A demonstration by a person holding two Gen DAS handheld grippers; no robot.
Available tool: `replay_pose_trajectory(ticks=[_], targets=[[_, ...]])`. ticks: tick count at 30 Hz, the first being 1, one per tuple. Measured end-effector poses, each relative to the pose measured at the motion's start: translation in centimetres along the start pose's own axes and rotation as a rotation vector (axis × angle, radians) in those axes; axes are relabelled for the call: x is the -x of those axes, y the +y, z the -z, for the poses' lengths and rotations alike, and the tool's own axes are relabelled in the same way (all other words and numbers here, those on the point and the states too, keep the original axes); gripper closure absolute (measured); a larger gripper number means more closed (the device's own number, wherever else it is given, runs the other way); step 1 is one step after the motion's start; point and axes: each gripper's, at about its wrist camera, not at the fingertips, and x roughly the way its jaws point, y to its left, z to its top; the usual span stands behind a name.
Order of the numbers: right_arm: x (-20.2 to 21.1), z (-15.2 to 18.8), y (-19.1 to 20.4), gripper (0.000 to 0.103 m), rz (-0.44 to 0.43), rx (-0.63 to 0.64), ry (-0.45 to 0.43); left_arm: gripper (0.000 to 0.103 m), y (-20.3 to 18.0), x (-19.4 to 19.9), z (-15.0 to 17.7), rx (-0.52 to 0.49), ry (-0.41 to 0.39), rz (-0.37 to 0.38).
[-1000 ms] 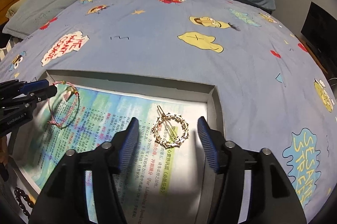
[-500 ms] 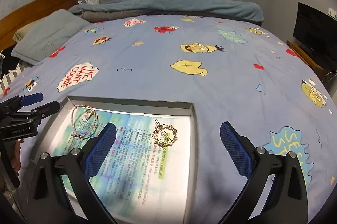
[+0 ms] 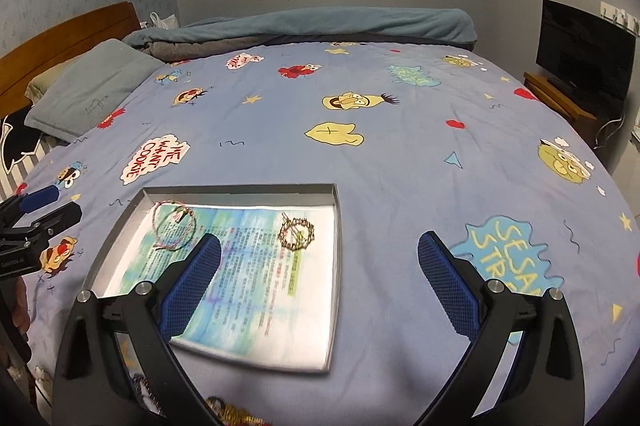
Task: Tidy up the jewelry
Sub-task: 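Move both tools back over the remaining jewelry pile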
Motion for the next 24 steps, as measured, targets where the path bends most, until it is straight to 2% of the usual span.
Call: replay_pose_trajectory(ticks=[13,24], targets=[[4.8,2.2,0.8,0.006,-0.017,0.044,-0.028,0.009,0.0,4.7,3.2,-0.023,0.001,0.001],[6.7,5.3,1.6,0.006,-0.005,0.102,-0.030,0.009,0.7,5.6,7.2,-0.021,0.048,-0.020]])
